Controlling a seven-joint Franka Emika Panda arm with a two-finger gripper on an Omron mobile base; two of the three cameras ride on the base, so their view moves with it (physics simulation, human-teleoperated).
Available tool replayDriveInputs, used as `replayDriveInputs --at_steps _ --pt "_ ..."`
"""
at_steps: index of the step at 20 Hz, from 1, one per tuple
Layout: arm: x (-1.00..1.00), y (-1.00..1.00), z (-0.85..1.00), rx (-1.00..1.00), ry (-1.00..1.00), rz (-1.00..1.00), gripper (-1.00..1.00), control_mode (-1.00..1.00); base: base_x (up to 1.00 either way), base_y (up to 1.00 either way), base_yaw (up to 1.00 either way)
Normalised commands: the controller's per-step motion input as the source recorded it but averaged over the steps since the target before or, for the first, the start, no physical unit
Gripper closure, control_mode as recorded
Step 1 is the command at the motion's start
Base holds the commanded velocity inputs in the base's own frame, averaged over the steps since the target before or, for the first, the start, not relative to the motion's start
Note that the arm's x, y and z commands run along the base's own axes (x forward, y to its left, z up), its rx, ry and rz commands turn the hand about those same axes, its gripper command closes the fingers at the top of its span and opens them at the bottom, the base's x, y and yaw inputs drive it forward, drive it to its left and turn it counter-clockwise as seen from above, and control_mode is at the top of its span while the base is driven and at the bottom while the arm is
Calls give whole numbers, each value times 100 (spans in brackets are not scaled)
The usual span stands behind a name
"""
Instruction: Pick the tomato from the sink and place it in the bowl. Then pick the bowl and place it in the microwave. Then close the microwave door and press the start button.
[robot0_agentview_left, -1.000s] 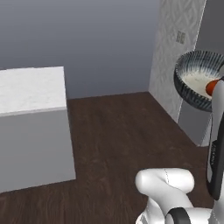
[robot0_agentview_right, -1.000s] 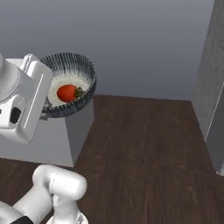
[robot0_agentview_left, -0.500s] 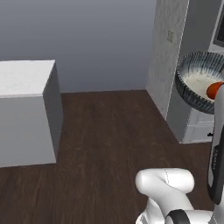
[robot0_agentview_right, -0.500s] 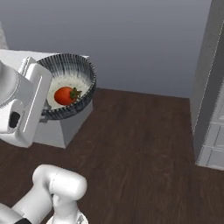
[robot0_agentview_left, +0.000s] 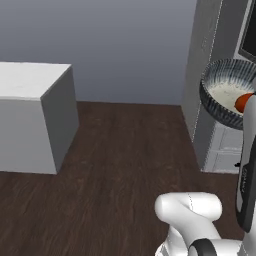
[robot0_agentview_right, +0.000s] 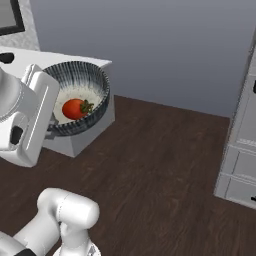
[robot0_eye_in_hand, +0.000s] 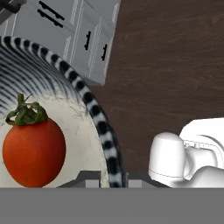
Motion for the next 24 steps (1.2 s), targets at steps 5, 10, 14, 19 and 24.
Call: replayDriveInputs --at_steps 5,10,14,19,24 --pt "0 0 0 0 0 0 100 100 -22 -98 33" --pt "0 0 0 0 0 0 100 100 -38 -93 29" --pt "0 0 0 0 0 0 100 100 -56 -99 32" --pt "0 0 0 0 0 0 100 100 -49 -100 30" --pt "0 0 0 0 0 0 100 100 -1 -100 25"
